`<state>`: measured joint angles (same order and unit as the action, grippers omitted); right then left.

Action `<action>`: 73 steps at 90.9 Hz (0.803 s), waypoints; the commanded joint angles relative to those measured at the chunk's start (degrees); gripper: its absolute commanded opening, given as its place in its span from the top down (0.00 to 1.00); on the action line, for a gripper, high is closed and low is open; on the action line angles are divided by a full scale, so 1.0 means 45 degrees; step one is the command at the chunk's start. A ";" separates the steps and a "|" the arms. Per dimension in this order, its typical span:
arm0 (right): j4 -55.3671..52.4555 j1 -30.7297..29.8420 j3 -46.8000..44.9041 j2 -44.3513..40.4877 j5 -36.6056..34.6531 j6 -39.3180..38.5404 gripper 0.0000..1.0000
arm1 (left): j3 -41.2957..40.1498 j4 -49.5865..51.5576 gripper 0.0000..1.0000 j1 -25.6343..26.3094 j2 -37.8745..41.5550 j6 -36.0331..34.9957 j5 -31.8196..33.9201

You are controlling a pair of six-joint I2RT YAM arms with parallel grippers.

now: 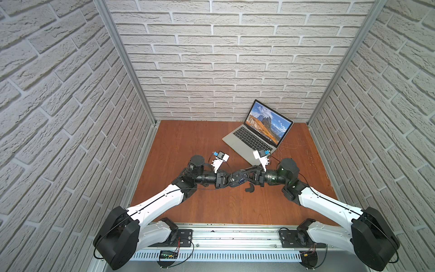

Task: Insert the wireless mouse receiver into the laptop
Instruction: Take out the USB plug from the mouse.

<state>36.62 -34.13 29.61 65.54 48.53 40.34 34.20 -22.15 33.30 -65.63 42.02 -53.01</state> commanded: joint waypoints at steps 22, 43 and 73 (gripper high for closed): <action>-0.9434 -0.0008 0.1542 -0.1683 -0.5236 -0.1832 0.15 | 0.1994 0.6852 0.96 -0.0021 -0.1701 -0.3964 0.1101; -1.0503 -0.1181 0.1244 -0.1785 -0.7291 -0.0390 0.29 | 0.3256 0.8730 1.00 0.0126 -0.4522 -0.5486 0.0324; -0.8748 -0.3059 0.1586 0.0889 -0.7459 0.0258 0.55 | 0.3428 0.9297 1.00 0.0139 -0.5750 -0.5729 0.0205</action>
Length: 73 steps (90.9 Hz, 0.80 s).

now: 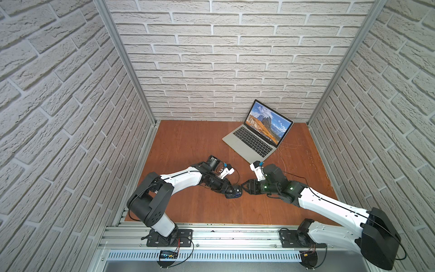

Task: Insert the wireless mouse receiver into the laptop
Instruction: Take out the USB plug from the mouse.

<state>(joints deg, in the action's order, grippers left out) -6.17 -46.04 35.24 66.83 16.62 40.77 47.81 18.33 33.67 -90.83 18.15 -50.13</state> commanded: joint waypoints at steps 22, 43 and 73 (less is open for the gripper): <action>0.1291 -0.0643 0.0382 0.1166 -0.0229 0.0191 0.63 | 0.0409 0.0294 1.00 0.0037 -0.0322 -0.0401 -0.0529; 0.1420 -0.0720 0.0493 0.1564 -0.0173 0.0070 0.66 | 0.0376 0.0216 1.00 0.0056 -0.0232 -0.0401 -0.0728; 0.1821 -0.0804 0.0334 0.2109 0.0689 -0.0073 0.67 | 0.0027 -0.0728 1.00 0.0077 0.0257 -0.0190 -0.1336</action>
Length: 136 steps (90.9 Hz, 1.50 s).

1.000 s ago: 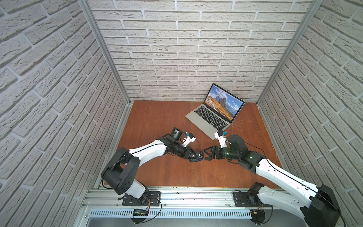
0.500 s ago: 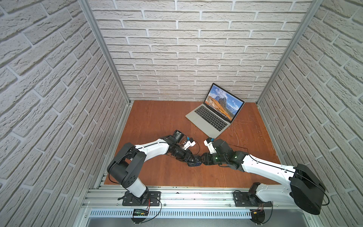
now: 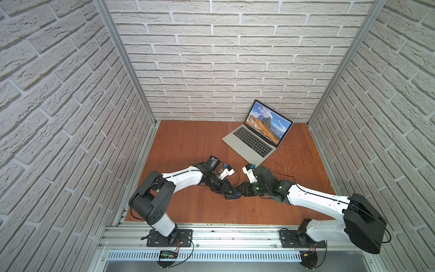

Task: Insert the wireless mouse receiver into the laptop
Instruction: Take out the USB plug from the mouse.

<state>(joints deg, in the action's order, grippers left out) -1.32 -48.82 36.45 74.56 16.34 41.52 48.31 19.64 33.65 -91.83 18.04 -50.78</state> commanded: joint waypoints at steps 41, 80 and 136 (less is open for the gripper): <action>0.5670 -0.0206 -0.0655 0.1421 0.5703 0.0956 0.68 | -0.0331 -0.1192 1.00 -0.0462 0.0379 0.0072 -0.0733; 0.7154 0.0166 -0.1322 0.0805 0.6079 0.1545 0.69 | -0.0169 -0.0113 1.00 -0.0894 -0.0354 -0.0023 0.0179; 0.0475 0.1642 -0.1152 -0.1850 0.0323 0.0042 0.59 | 0.0307 0.2352 1.00 -0.0988 -0.0641 -0.0946 0.3938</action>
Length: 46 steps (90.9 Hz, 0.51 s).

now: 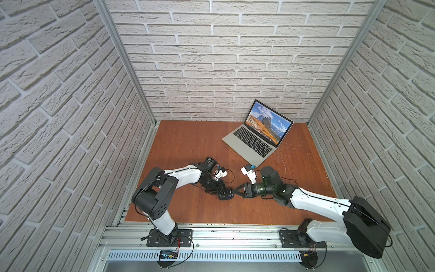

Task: Insert the wireless mouse receiver into the laptop
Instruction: Take out the USB plug from the mouse, then place the mouse at the center of the board.

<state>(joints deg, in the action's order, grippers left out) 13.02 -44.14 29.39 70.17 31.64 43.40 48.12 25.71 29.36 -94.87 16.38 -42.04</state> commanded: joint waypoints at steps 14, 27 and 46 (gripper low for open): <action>-0.3565 0.3304 -0.0107 -0.1844 -0.4793 0.0187 0.41 | 0.0476 0.1159 0.67 -0.0239 -0.0363 -0.0574 0.2291; -0.3095 0.6110 0.0664 -0.1423 -0.4511 -0.1339 0.26 | 0.0443 0.0650 0.38 -0.0651 0.0148 -0.0319 0.2767; -0.0373 1.0171 0.2943 0.2061 -0.2177 -0.2658 0.15 | 0.0728 -0.1255 0.11 -0.0830 0.1596 0.0977 0.3658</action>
<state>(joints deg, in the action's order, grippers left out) 2.07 -5.15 37.30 72.27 16.21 35.92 50.17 26.37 26.02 -91.20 17.32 -29.78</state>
